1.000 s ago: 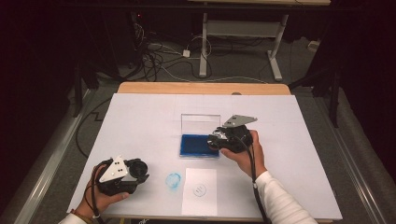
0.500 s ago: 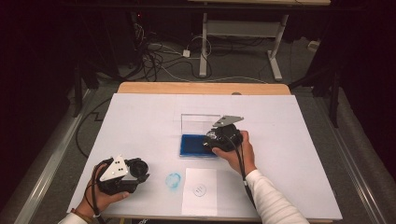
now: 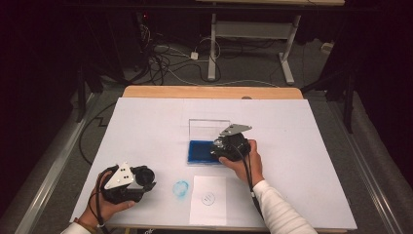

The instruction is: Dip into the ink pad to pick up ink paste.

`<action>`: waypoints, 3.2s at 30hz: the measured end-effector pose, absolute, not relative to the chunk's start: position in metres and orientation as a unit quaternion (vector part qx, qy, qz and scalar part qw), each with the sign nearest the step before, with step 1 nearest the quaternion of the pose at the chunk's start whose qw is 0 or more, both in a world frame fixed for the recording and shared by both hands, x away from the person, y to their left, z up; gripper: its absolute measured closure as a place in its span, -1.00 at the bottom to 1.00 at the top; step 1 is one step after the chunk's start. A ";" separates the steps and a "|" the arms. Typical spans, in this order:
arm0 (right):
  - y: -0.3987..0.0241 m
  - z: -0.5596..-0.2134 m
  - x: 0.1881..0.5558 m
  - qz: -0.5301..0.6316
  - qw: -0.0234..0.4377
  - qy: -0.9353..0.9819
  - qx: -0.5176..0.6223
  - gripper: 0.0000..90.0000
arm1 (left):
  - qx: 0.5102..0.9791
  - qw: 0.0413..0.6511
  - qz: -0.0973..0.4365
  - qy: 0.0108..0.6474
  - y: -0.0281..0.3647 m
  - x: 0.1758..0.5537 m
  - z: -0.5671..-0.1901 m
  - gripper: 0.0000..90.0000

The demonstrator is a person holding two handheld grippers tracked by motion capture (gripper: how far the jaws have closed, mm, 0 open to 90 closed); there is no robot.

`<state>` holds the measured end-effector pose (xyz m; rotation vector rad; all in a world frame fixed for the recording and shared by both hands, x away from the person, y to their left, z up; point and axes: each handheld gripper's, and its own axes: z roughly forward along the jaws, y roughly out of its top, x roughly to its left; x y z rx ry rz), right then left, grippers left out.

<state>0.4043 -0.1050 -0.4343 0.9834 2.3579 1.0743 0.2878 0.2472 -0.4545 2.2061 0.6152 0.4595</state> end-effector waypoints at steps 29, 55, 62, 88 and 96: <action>-0.112 -0.435 0.403 0.386 0.163 0.836 0.354 0.27 | 0.869 0.388 0.186 0.245 0.247 0.287 -0.453 -0.19; -0.068 -0.396 0.405 0.404 0.169 0.844 0.310 0.27 | 0.864 0.395 0.190 0.247 0.251 0.288 -0.450 -0.19; -0.063 -0.384 0.407 0.406 0.176 0.844 0.303 0.27 | 0.864 0.394 0.192 0.248 0.252 0.288 -0.449 -0.19; -0.042 -0.427 0.414 0.349 0.151 0.872 0.310 0.27 | 0.870 0.385 0.185 0.245 0.251 0.288 -0.451 -0.19; -0.045 -0.427 0.414 0.348 0.155 0.870 0.312 0.27 | 0.872 0.383 0.182 0.243 0.249 0.289 -0.452 -0.19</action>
